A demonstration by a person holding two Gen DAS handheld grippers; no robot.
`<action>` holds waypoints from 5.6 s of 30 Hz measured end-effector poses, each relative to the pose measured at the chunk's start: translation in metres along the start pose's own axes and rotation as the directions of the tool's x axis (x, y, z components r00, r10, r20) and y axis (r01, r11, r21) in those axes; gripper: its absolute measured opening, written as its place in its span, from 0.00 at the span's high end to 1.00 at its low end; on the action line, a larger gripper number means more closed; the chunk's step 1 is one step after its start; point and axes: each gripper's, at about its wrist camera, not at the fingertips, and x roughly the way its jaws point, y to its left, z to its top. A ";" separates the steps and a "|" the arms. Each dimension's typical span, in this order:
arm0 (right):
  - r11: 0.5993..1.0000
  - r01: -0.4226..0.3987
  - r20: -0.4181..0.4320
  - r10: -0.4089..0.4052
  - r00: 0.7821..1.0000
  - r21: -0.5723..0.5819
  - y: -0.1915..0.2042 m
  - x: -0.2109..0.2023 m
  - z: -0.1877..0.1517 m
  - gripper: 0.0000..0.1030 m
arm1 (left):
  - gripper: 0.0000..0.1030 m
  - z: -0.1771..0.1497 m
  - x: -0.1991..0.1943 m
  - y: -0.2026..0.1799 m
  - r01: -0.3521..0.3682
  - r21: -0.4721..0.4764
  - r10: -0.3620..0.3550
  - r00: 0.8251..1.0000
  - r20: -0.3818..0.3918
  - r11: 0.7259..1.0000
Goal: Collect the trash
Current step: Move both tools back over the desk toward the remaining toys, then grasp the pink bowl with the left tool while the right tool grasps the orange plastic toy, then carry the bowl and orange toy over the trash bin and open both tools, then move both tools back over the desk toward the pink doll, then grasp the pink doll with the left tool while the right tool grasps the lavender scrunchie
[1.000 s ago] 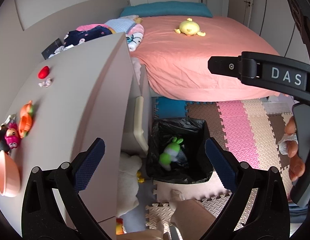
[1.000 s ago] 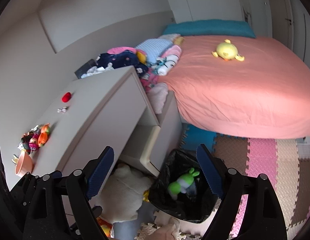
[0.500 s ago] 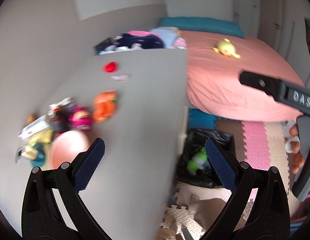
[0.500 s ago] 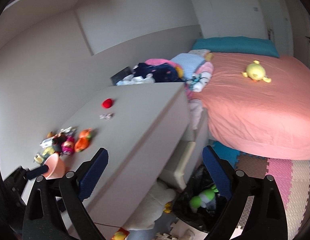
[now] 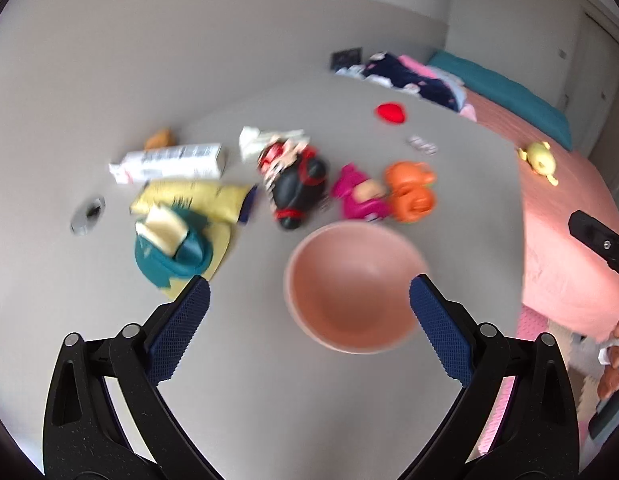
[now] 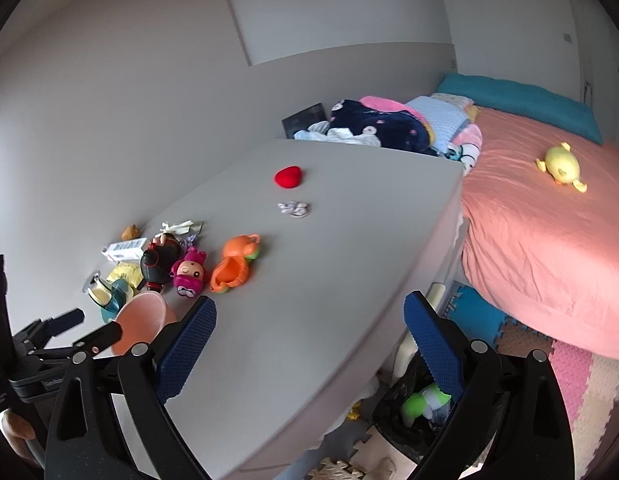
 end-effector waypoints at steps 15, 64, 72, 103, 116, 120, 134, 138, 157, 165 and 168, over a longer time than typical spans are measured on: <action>0.999 0.032 -0.200 -0.036 0.979 -0.025 0.069 0.101 0.027 0.37 | 0.76 -0.017 0.043 0.006 0.039 -0.065 -0.043 0.997 -0.069 0.997; 0.989 0.032 -0.112 -0.016 0.994 0.142 -0.073 -0.001 0.033 0.55 | 0.87 -0.022 -0.005 -0.147 0.187 0.213 -0.191 0.982 0.001 0.959; 0.970 0.101 -0.126 -0.074 0.989 0.223 -0.147 -0.023 0.011 0.55 | 0.87 -0.031 0.001 -0.218 0.258 0.310 -0.252 0.966 -0.059 0.915; 0.961 0.066 0.023 -0.075 0.997 0.270 -0.162 -0.028 -0.003 0.03 | 0.06 -0.026 0.013 -0.216 0.176 0.335 -0.180 0.983 -0.020 0.925; 0.981 -0.051 -0.022 0.056 0.998 0.188 -0.097 0.013 0.030 0.03 | 0.06 0.023 0.055 -0.119 -0.028 0.118 0.026 1.000 0.015 0.993; 0.985 -0.041 -0.037 0.048 0.998 0.166 -0.085 0.023 0.033 0.03 | 0.06 0.037 0.071 -0.102 -0.026 0.083 0.027 1.000 -0.006 0.996; 0.989 -0.036 -0.138 0.056 0.989 0.143 -0.056 0.073 0.051 0.09 | 0.14 0.063 0.117 -0.080 -0.009 0.032 0.012 0.998 -0.067 0.999; 0.992 -0.034 -0.174 0.054 0.983 0.121 -0.044 0.096 0.063 0.17 | 0.22 0.064 0.125 -0.075 -0.002 0.005 0.002 0.998 -0.064 1.000; 0.998 0.049 -0.281 -0.059 0.958 -0.040 0.028 0.202 0.096 0.38 | 0.61 0.074 0.129 -0.069 0.025 0.012 -0.024 0.999 -0.035 1.000; 0.987 0.090 -0.318 -0.128 0.939 -0.133 0.036 0.219 0.094 0.73 | 0.61 0.074 0.130 -0.078 0.032 0.050 -0.030 0.999 -0.030 0.998; 0.988 0.085 -0.316 -0.122 0.941 -0.128 0.030 0.209 0.094 0.76 | 0.61 0.073 0.128 -0.084 0.030 0.070 -0.028 0.999 -0.023 0.997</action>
